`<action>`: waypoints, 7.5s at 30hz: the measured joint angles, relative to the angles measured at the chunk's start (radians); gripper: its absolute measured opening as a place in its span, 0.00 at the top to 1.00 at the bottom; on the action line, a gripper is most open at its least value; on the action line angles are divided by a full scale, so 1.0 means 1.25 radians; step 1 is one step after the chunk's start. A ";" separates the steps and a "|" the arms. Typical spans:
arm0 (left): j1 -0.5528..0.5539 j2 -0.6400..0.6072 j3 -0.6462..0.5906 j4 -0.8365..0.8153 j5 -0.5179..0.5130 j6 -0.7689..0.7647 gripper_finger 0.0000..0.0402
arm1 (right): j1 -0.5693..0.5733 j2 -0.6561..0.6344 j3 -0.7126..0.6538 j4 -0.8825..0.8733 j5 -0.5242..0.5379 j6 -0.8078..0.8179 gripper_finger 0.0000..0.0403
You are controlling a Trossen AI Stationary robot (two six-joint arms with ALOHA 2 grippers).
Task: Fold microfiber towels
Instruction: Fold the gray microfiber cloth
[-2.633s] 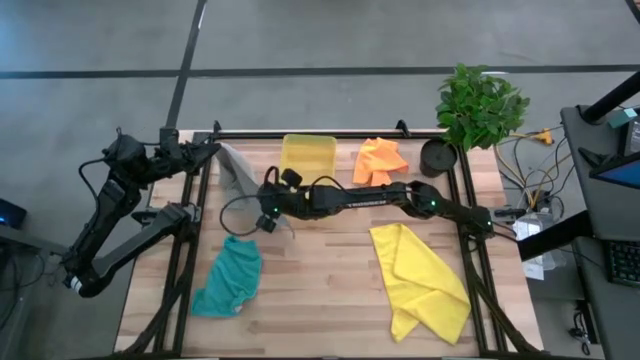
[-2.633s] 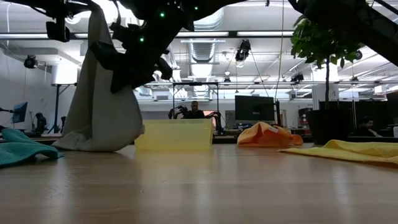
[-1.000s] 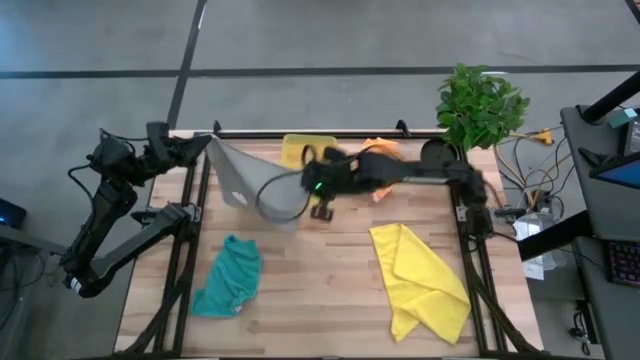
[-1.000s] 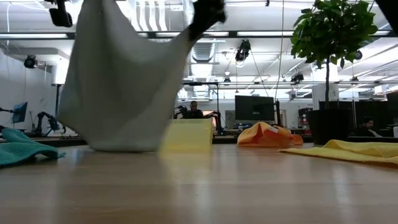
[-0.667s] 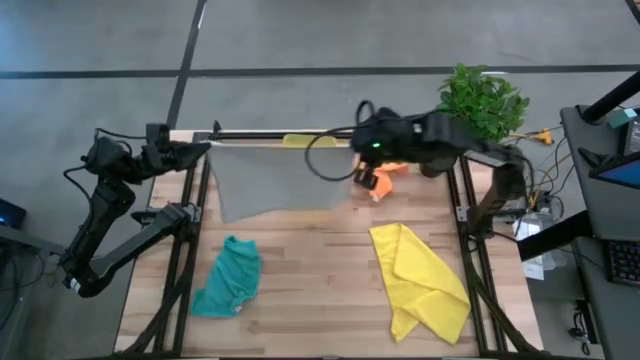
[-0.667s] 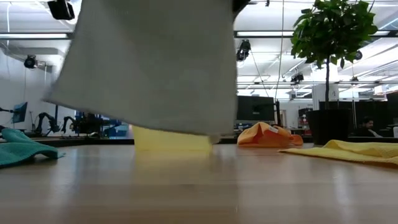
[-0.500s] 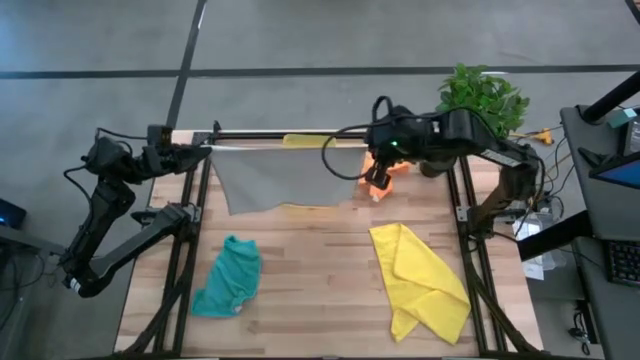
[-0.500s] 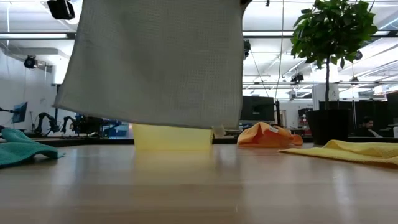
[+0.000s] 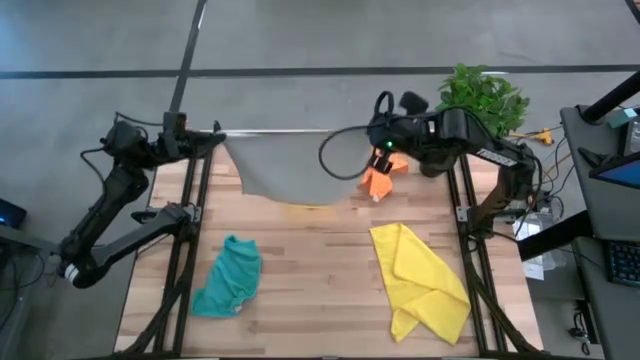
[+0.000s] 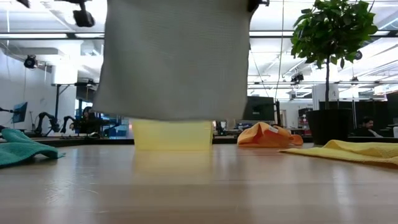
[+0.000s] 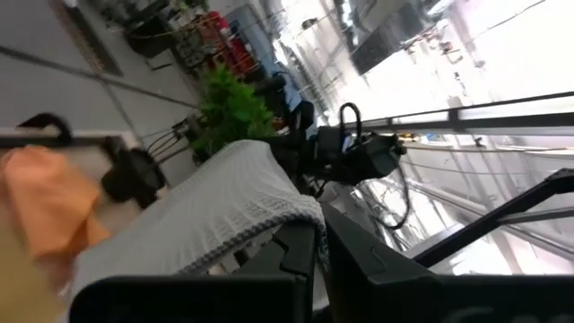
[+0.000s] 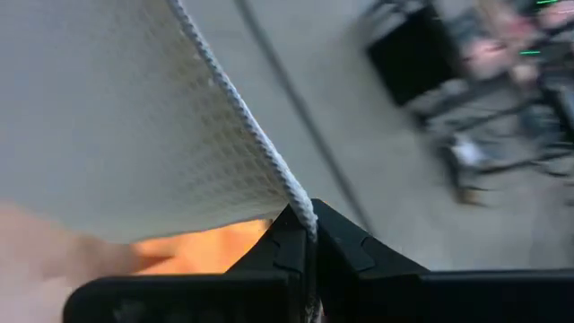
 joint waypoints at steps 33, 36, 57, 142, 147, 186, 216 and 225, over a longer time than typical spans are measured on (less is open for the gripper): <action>-0.427 -0.096 0.029 -0.454 -0.423 0.167 1.00 | 0.323 -0.235 -0.656 0.064 -0.003 0.607 0.98; -0.502 -0.116 0.011 -0.453 -0.485 0.128 1.00 | 0.384 -0.236 -0.720 0.164 -0.048 0.660 0.98; -0.848 0.624 0.133 -0.139 -0.450 0.601 1.00 | 0.279 -0.211 -0.600 0.246 -0.151 0.550 0.98; -0.838 0.392 0.471 -0.899 -1.208 0.930 1.00 | 0.198 -0.310 -0.442 0.337 -0.176 0.284 0.98; -0.888 0.402 0.560 -0.968 -1.124 0.927 1.00 | 0.330 -0.310 -0.434 0.335 -0.177 0.372 0.98; -1.278 0.582 0.497 -0.878 -0.802 0.470 1.00 | 0.755 -0.147 -0.494 0.291 -0.240 1.046 0.98; -0.957 0.582 -0.024 -0.521 -0.869 0.618 1.00 | 0.344 -0.146 -0.940 0.546 -0.349 0.690 0.98; -0.882 0.583 -0.056 -0.492 -0.869 0.622 1.00 | 0.259 -0.146 -0.951 0.595 -0.351 0.653 0.98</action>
